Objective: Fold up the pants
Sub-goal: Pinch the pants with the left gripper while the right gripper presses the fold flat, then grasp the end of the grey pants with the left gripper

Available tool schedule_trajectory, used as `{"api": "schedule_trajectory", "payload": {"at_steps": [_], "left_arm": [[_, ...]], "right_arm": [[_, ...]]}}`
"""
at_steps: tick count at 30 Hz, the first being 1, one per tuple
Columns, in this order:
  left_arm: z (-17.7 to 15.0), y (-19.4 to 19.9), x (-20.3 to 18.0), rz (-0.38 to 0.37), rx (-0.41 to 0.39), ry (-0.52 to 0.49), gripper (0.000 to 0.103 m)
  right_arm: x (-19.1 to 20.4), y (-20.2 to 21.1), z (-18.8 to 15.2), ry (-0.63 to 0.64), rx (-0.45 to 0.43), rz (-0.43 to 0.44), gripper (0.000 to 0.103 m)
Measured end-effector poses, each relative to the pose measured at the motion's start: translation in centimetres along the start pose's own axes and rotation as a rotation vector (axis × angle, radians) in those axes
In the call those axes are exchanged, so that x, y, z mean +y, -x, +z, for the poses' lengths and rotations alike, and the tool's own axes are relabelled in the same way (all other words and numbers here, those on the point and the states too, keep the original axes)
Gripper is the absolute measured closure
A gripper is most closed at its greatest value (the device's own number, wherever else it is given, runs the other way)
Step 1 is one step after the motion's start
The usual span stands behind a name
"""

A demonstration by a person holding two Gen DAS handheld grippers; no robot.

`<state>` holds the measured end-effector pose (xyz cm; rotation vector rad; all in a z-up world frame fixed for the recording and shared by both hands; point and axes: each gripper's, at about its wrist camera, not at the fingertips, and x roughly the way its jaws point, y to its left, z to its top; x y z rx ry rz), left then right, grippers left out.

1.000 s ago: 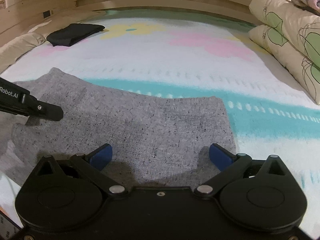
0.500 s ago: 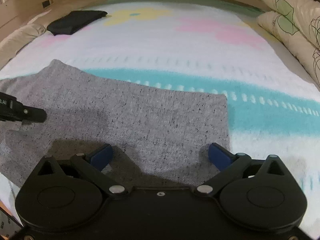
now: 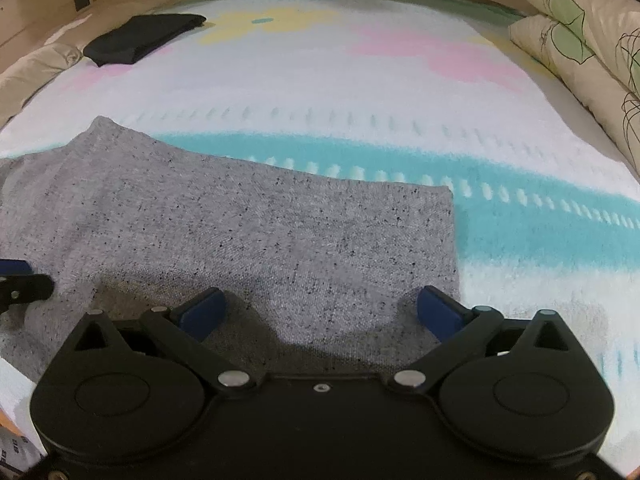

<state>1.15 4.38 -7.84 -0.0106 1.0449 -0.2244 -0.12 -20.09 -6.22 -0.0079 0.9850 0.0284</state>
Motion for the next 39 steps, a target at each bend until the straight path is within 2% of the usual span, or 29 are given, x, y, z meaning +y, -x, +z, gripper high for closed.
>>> {"api": "schedule_trajectory", "payload": {"at_steps": [3, 5, 7, 9, 13, 15, 19, 22, 25, 29, 36, 38, 39], "left_arm": [[-0.2, 1.4, 2.4, 0.031, -0.056, 0.082, 0.063], [-0.1, 2.5, 4.3, 0.053, -0.11, 0.15, 0.054], [0.0, 3.4, 6.3, 0.066, -0.156, 0.227, 0.04], [0.0, 4.3, 8.5, 0.067, -0.197, 0.319, 0.035], [-0.3, 6.0, 11.8, 0.099, -0.237, 0.471, 0.034], [-0.6, 7.3, 13.5, 0.136, -0.283, 0.538, 0.034], [-0.7, 8.9, 16.1, 0.22, -0.34, 0.645, 0.034], [-1.2, 8.9, 17.2, 0.265, -0.325, 0.681, 0.034], [-1.9, 8.5, 17.9, 0.251, -0.28, 0.704, 0.034], [-3.6, 8.3, 18.2, 0.237, -0.239, 0.733, 0.034], [-5.7, 6.3, 19.4, 0.139, -0.175, 0.855, 0.031], [-5.9, 5.6, 19.7, 0.13, -0.182, 0.879, 0.026], [-5.9, 5.5, 19.7, 0.123, -0.197, 0.887, 0.02]], "right_arm": [[0.2, -0.1, 0.2, -0.004, 0.017, -0.011, 0.001], [0.4, -0.1, 0.1, -0.009, 0.02, -0.024, 0.001], [0.5, -0.1, 0.0, -0.018, 0.011, -0.035, 0.001], [0.8, -0.1, -0.2, -0.012, -0.003, -0.049, 0.001], [1.2, 0.1, -0.3, -0.03, -0.002, -0.078, 0.001], [1.4, 0.2, -0.1, -0.03, 0.013, -0.091, 0.001], [2.0, 0.5, 1.7, -0.006, 0.124, -0.108, 0.001], [3.1, 1.4, 2.6, 0.021, 0.12, -0.039, 0.001], [5.1, 1.6, 2.8, 0.061, 0.092, -0.012, 0.001], [7.3, -0.1, 2.4, 0.13, 0.168, 0.037, 0.001], [7.1, -0.4, 1.9, 0.052, 0.14, 0.017, 0.0], [7.1, -0.3, 1.6, 0.049, 0.123, 0.018, 0.0], [7.1, -0.3, 1.4, 0.049, 0.113, 0.02, 0.0]]}}
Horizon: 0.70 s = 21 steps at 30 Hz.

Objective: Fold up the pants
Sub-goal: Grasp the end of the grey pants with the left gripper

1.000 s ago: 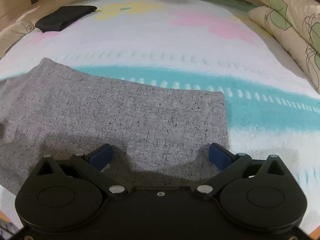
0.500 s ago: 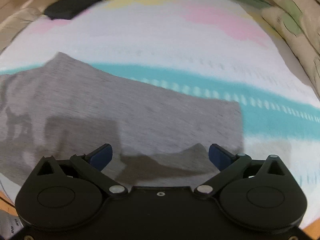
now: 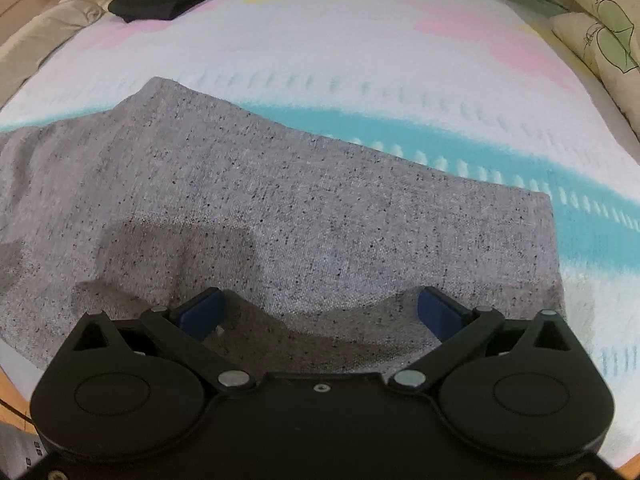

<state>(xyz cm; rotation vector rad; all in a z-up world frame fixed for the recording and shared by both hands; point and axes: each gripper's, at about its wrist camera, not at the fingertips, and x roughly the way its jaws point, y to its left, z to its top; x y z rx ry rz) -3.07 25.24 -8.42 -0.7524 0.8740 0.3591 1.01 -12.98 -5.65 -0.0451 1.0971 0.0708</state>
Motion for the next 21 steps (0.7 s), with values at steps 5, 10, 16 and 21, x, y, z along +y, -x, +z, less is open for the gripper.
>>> {"api": "schedule_trajectory", "payload": {"at_steps": [5, 10, 16, 21], "left_arm": [[0.6, -0.3, -0.2, -0.052, -0.078, 0.023, 0.015], [0.8, -0.8, 0.0, -0.101, -0.14, 0.038, 0.011], [1.1, -1.5, 0.2, -0.153, -0.191, 0.071, 0.007], [1.4, -1.9, -0.3, -0.173, -0.187, 0.068, 0.018]], "right_arm": [[0.1, 0.4, -1.3, 0.002, -0.048, 0.005, 0.0], [0.0, 0.7, -1.3, 0.005, -0.059, 0.012, 0.0], [-0.1, 0.7, -1.4, 0.01, -0.075, 0.02, 0.0], [-0.1, 0.9, -1.7, 0.021, -0.094, 0.023, 0.0]]}}
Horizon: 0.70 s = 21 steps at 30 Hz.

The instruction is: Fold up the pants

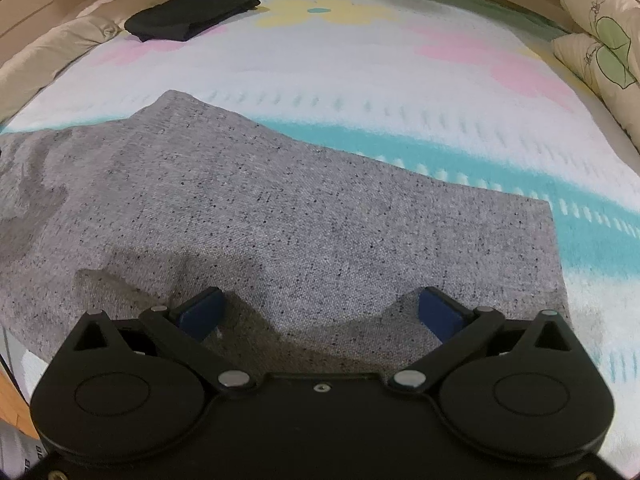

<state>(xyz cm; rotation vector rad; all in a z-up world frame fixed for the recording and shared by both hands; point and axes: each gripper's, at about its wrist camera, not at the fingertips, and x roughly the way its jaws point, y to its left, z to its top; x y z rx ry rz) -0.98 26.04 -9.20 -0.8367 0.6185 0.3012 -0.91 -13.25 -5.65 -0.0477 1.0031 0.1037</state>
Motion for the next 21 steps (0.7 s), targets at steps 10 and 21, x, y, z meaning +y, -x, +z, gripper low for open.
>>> {"api": "schedule_trajectory", "payload": {"at_steps": [10, 21], "left_arm": [[-1.6, 4.4, -6.4, 0.067, -0.115, -0.356, 0.084], [-7.7, 11.1, -15.6, -0.221, -0.198, -0.78, 0.084]], "right_arm": [[0.1, -0.1, 0.1, 0.011, -0.001, 0.007, 0.0], [-0.6, -0.2, 0.9, 0.031, 0.042, 0.052, 0.0]]}}
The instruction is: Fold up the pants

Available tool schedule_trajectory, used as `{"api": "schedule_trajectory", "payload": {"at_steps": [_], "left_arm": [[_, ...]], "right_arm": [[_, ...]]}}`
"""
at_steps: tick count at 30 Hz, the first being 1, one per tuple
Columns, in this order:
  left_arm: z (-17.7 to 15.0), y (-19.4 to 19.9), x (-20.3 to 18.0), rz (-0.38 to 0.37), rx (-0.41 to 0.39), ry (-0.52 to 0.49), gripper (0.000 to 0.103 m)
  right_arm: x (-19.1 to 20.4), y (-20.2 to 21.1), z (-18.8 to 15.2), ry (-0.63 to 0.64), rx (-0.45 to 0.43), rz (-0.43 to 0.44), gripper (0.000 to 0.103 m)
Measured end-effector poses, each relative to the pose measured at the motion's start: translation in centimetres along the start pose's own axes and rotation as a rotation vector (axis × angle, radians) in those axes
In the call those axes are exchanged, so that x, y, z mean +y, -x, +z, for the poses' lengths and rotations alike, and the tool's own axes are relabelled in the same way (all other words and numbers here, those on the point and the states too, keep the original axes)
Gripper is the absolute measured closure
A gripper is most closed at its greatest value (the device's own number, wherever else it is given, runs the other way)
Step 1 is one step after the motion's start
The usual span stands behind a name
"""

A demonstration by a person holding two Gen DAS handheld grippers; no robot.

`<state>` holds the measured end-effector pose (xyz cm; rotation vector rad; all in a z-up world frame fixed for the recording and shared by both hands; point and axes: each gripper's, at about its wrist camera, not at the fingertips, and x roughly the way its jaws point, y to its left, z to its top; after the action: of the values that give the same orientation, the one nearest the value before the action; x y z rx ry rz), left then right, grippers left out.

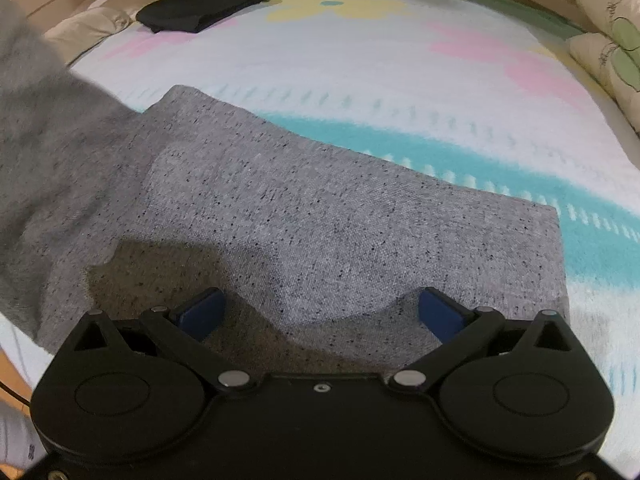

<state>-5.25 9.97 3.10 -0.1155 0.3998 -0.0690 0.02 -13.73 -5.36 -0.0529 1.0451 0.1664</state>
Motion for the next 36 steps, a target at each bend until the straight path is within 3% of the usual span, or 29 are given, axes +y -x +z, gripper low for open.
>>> {"api": "schedule_trajectory", "payload": {"at_steps": [5, 8, 14, 18, 21, 27, 31, 34, 36], "left_arm": [[-1.2, -0.4, -6.2, -0.098, 0.017, -0.147, 0.084], [-2.4, -1.9, -9.9, -0.154, 0.068, -0.204, 0.084], [-6.4, -4.7, -15.8, -0.208, 0.179, -0.381, 0.08], [-8.7, -5.5, -18.6, -0.185, 0.195, -0.516, 0.074], [-9.8, -5.0, -19.7, -0.176, 0.186, -0.617, 0.072], [-10.2, -4.1, -19.2, -0.252, 0.176, -0.688, 0.062], [-9.7, -2.1, -18.5, -0.429, 0.179, -0.693, 0.057], [-8.2, -1.1, -17.2, -0.519, 0.178, -0.627, 0.057], [-6.8, -1.0, -15.8, -0.527, 0.184, -0.572, 0.056]], "right_arm": [[-1.3, 0.6, 0.9, 0.081, 0.054, 0.037, 0.001], [-3.0, 1.2, 1.3, 0.114, 0.036, -0.008, 0.001], [-9.2, 2.2, 2.4, -0.047, 0.005, -0.154, 0.001], [-13.3, 2.3, 3.0, -0.183, 0.023, -0.263, 0.001], [-16.0, 2.4, 3.2, -0.293, 0.031, -0.294, 0.001], [-17.3, 2.8, 3.9, -0.388, 0.039, -0.22, 0.001], [-16.8, 2.6, 4.5, -0.379, 0.072, -0.111, 0.001], [-16.1, 2.5, 4.6, -0.37, 0.07, -0.077, 0.001], [-15.7, 2.6, 4.7, -0.354, 0.062, -0.049, 0.001]]}}
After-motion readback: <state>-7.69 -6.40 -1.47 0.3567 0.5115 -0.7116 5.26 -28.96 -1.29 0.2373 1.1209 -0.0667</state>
